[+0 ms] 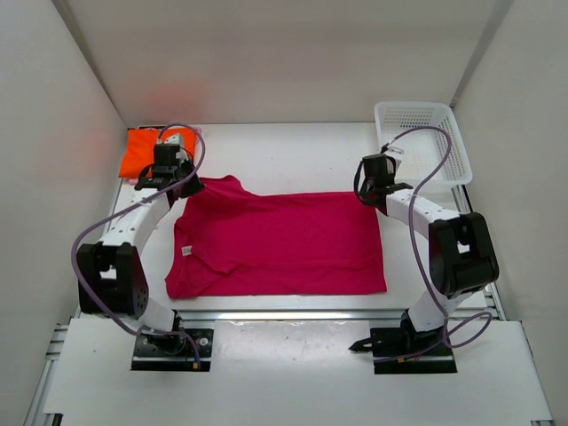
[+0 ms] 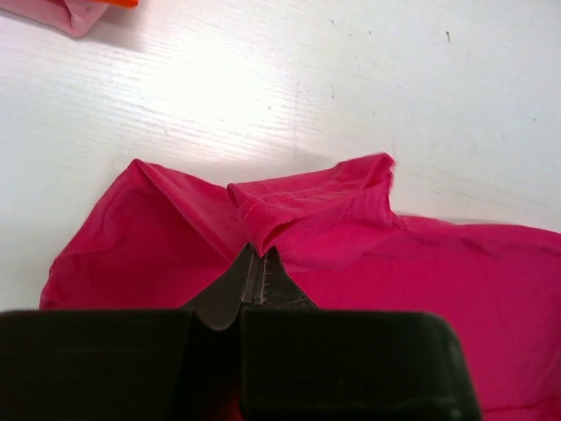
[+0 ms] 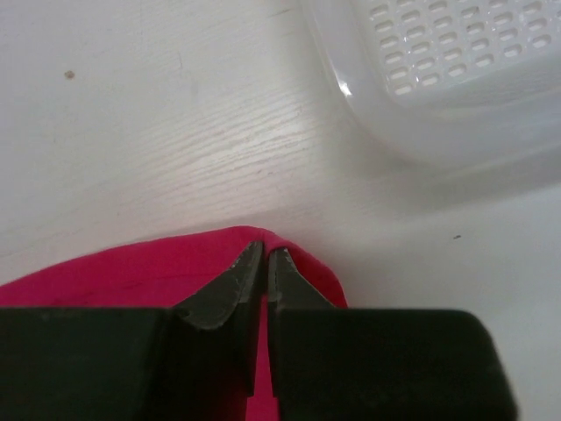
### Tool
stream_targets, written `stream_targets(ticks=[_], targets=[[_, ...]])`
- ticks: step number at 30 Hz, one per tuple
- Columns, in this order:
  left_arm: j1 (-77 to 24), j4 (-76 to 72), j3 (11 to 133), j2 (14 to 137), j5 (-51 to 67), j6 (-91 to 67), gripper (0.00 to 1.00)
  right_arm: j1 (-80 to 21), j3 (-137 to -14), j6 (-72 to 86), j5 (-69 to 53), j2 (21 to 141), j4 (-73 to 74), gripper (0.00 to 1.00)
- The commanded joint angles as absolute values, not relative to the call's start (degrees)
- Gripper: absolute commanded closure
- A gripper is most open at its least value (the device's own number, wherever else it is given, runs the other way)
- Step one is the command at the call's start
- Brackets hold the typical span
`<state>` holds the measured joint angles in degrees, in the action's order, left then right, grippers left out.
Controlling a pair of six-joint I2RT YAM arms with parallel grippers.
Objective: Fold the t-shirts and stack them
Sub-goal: Grap the side of the flattened tshirt furthest away from the robot with both arms, then fold the other side of the tshirt into a rectangle
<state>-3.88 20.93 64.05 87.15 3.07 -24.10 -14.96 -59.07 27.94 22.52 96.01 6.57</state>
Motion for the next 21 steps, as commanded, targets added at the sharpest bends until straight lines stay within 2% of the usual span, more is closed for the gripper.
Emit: stream_targets(ticks=[1, 21], targets=[[-4.1, 23.1, 61.0, 83.1, 3.3, -24.5, 1.0, -15.3, -56.6, 26.5, 21.9, 91.5, 4.3, 1.0], [-1.8, 28.7, 45.9, 65.0, 0.1, -21.6, 1.0, -11.3, -33.7, 28.4, 9.3, 65.4, 4.8, 1.0]])
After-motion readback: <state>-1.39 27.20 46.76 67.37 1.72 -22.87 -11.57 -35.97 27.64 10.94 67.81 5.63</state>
